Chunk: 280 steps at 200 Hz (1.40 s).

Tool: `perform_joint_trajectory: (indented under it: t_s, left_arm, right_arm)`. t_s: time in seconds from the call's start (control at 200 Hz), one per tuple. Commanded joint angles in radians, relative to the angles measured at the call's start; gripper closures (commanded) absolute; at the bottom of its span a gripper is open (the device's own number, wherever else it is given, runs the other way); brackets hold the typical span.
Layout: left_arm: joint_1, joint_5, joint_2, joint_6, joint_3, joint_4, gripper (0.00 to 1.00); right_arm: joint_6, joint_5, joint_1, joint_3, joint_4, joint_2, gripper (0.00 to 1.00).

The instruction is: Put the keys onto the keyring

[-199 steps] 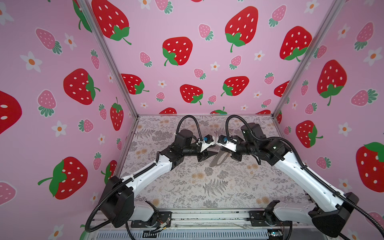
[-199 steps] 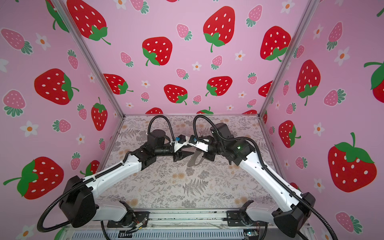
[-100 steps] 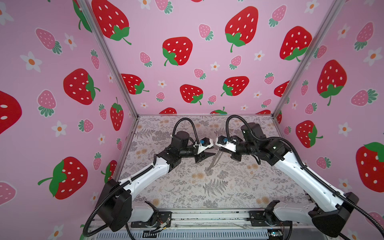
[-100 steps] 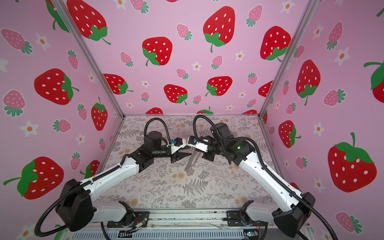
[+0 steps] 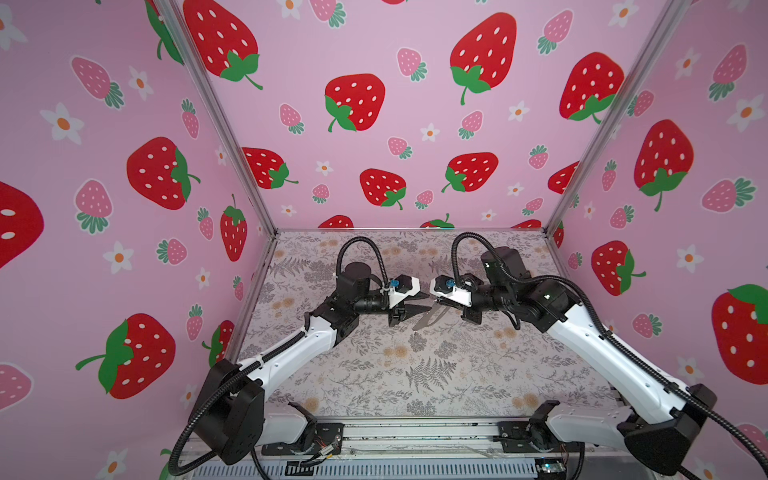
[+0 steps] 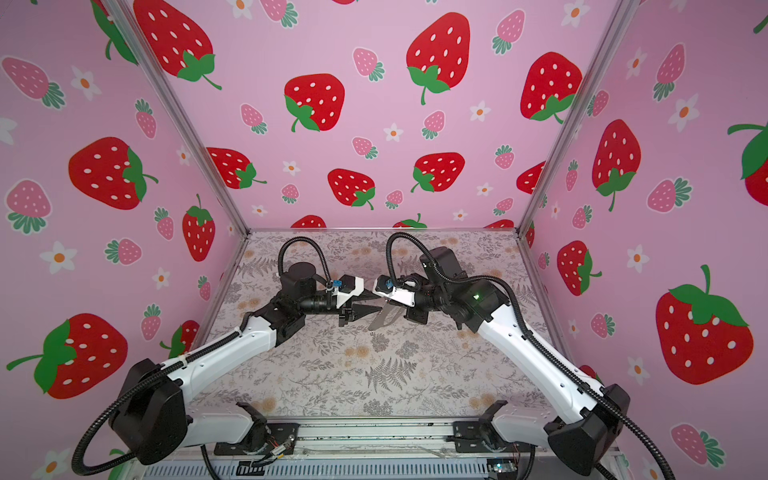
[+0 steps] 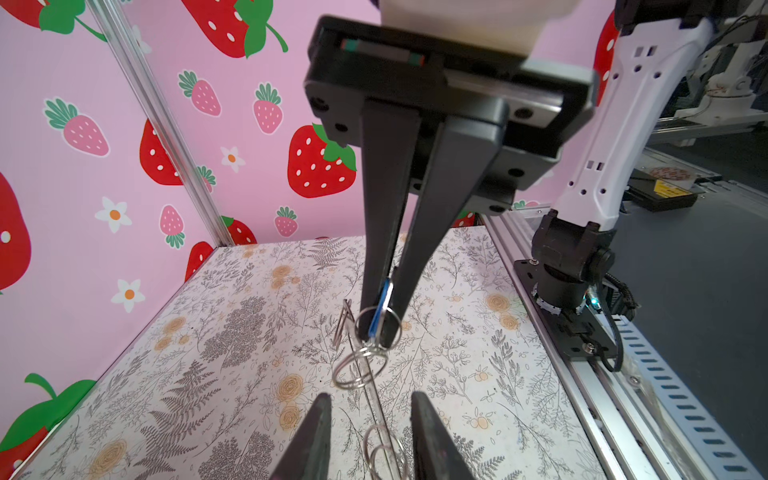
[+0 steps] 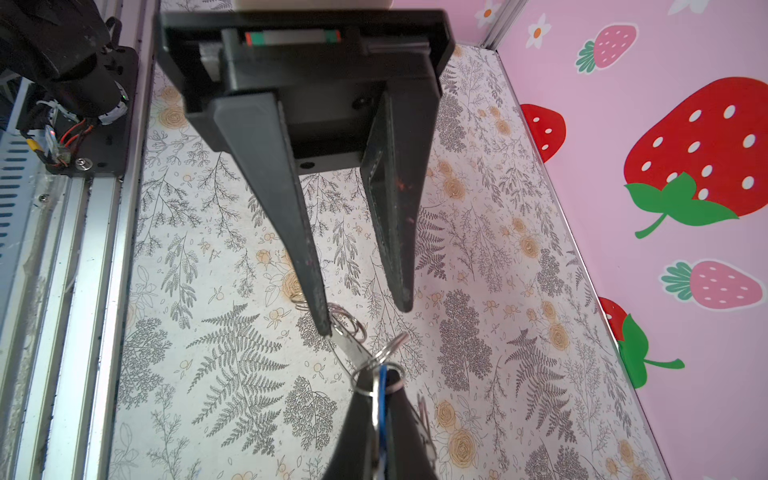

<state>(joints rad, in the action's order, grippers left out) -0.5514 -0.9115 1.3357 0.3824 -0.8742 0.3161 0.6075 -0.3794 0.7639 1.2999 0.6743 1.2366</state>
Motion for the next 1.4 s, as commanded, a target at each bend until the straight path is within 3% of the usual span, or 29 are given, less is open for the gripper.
perform_joint_trajectory:
  t_s: [0.0,0.31,0.495,0.605,0.92,1.396]
  left_arm:
    - [0.004,-0.040,0.018,0.002,-0.027,0.013,0.66]
    - [0.016,0.009,0.010,0.050,-0.053,-0.041,0.66]
    - [0.036,-0.109,0.012,0.110,-0.090,-0.112,0.68]
    - [0.037,-0.171,0.024,0.235,-0.151,-0.283,0.69]
    - [0.037,-0.168,0.056,0.378,-0.226,-0.453,0.70]
    - [0.032,-0.152,0.085,0.396,-0.260,-0.468,0.69]
  right_arm:
    - [0.029,-0.050,0.005,-0.008,-0.014,-0.031,1.00]
    - [0.035,-0.065,0.003,-0.028,-0.015,-0.042,1.00]
    - [0.048,-0.085,0.004,-0.037,-0.027,-0.049,1.00]
    - [0.053,-0.095,0.004,-0.040,-0.027,-0.048,1.00]
    - [0.058,-0.127,0.004,-0.041,-0.032,-0.047,1.00]
    - [0.062,-0.165,0.007,-0.045,-0.033,-0.036,1.00]
